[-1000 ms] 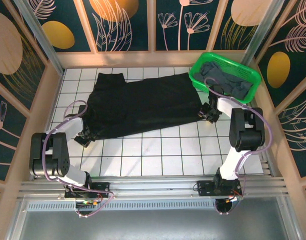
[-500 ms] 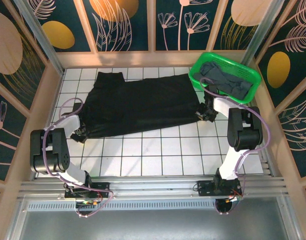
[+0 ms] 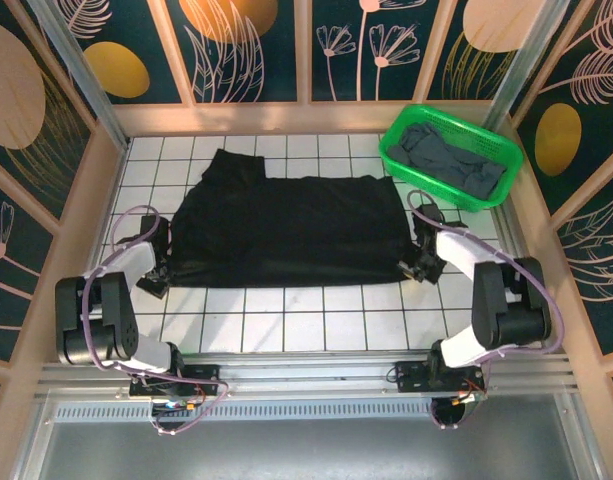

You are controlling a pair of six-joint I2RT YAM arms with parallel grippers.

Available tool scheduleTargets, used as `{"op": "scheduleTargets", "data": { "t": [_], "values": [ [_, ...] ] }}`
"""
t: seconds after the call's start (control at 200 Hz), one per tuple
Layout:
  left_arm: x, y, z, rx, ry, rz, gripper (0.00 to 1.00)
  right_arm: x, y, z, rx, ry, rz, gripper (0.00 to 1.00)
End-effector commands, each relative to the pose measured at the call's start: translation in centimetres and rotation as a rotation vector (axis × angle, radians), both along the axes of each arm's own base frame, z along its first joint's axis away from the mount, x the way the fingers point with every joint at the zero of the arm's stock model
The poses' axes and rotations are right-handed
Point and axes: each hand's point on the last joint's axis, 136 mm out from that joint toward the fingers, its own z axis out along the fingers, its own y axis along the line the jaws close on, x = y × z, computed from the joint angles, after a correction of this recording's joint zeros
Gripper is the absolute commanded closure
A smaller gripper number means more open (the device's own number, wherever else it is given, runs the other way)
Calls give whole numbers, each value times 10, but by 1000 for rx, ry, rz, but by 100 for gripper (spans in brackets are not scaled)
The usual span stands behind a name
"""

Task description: Fold and stack the t-shirts

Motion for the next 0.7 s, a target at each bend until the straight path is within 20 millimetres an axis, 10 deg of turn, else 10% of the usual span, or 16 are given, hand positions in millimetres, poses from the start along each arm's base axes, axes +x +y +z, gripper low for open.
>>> {"op": "scheduleTargets", "data": {
  "t": [0.0,0.145,0.31,0.45,0.696],
  "values": [
    [-42,6,-9,25,106,81,100,-43,-7,1,-54,104,-38,100],
    [-54,7,-7,38,99,143,100,-55,3,0,7,115,-79,100],
    [-49,10,15,50,13,202,47,-39,-1,21,-17,37,-123,63],
    [-17,1,47,-24,-142,203,38,-6,5,55,-25,-108,-94,53],
    [22,-91,63,-395,-275,119,36,54,133,110,379,-404,301,48]
  ]
}}
